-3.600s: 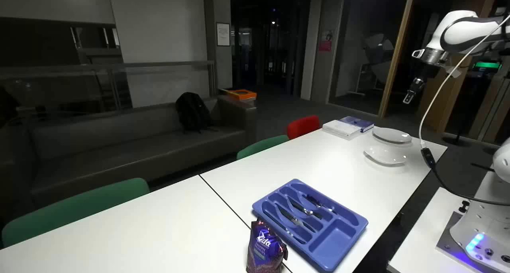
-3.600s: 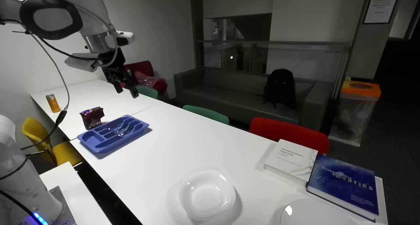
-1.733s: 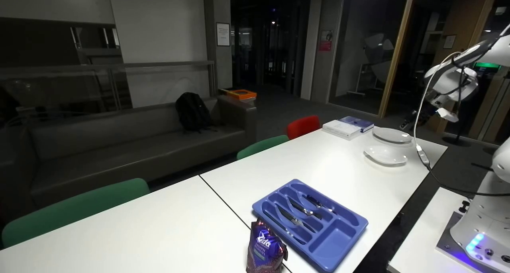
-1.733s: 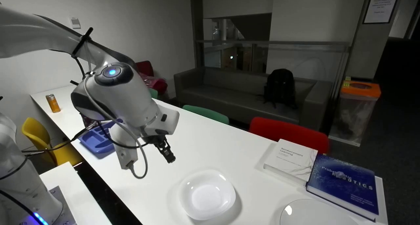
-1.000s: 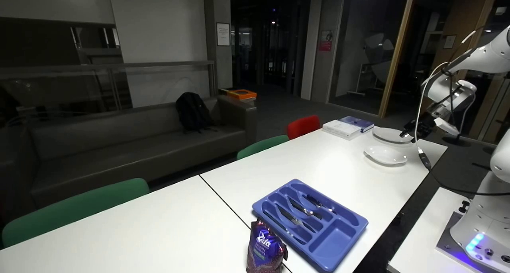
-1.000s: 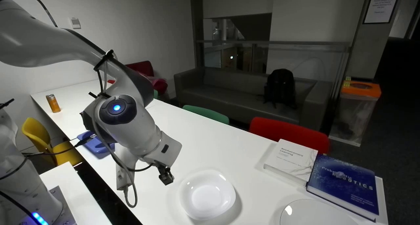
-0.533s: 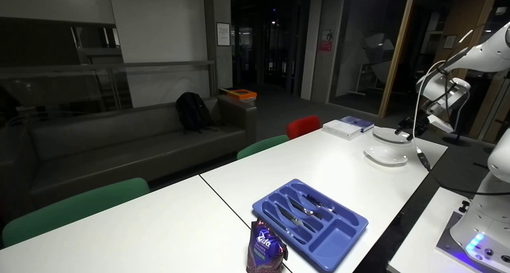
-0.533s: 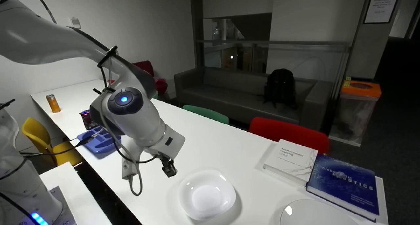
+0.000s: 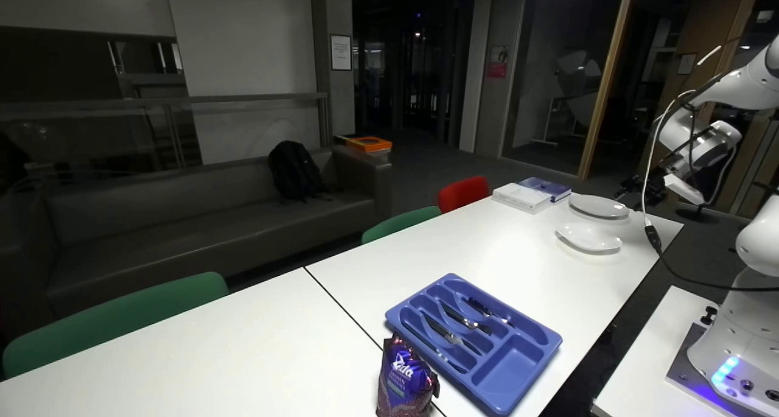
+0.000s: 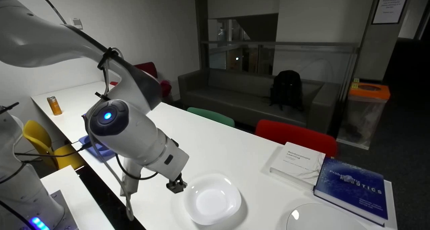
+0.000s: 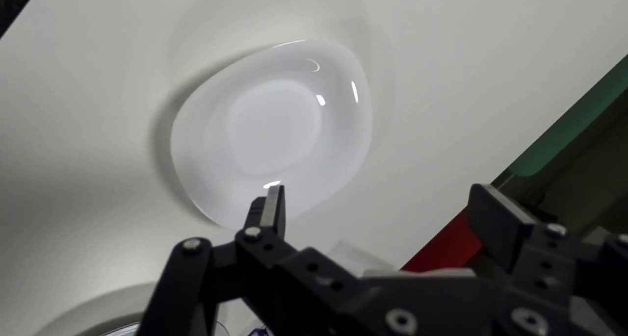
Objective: Move the plate to the left
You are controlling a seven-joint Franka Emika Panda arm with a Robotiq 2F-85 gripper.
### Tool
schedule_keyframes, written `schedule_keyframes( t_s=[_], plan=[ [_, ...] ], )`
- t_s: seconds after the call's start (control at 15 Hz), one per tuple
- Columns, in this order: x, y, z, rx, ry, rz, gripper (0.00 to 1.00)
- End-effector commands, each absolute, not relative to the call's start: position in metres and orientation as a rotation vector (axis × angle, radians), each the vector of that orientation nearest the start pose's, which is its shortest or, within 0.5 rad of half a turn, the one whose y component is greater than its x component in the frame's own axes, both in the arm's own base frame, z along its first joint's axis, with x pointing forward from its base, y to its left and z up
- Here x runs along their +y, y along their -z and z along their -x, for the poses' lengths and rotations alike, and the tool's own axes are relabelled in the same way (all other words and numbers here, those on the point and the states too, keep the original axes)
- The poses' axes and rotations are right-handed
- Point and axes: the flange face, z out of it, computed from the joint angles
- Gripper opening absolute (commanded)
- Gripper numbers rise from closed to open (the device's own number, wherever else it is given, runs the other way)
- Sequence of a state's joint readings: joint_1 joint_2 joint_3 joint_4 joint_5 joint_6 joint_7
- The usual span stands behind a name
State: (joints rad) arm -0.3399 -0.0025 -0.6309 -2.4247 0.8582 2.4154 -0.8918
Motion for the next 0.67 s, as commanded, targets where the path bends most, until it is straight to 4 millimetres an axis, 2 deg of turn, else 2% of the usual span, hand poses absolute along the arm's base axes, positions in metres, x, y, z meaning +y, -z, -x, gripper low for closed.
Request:
schedule_keyframes(
  t_s=[0.0,0.27,0.6],
  plan=[
    [-0.415,-0.292,-0.252,0.993,0.686,2.583,1.00],
    [-0.426,-0.268,-0.242,0.930,0.729,2.581,1.00],
    [-0.428,-0.235,-0.262,0.875,0.742,2.548,1.00]
  ],
)
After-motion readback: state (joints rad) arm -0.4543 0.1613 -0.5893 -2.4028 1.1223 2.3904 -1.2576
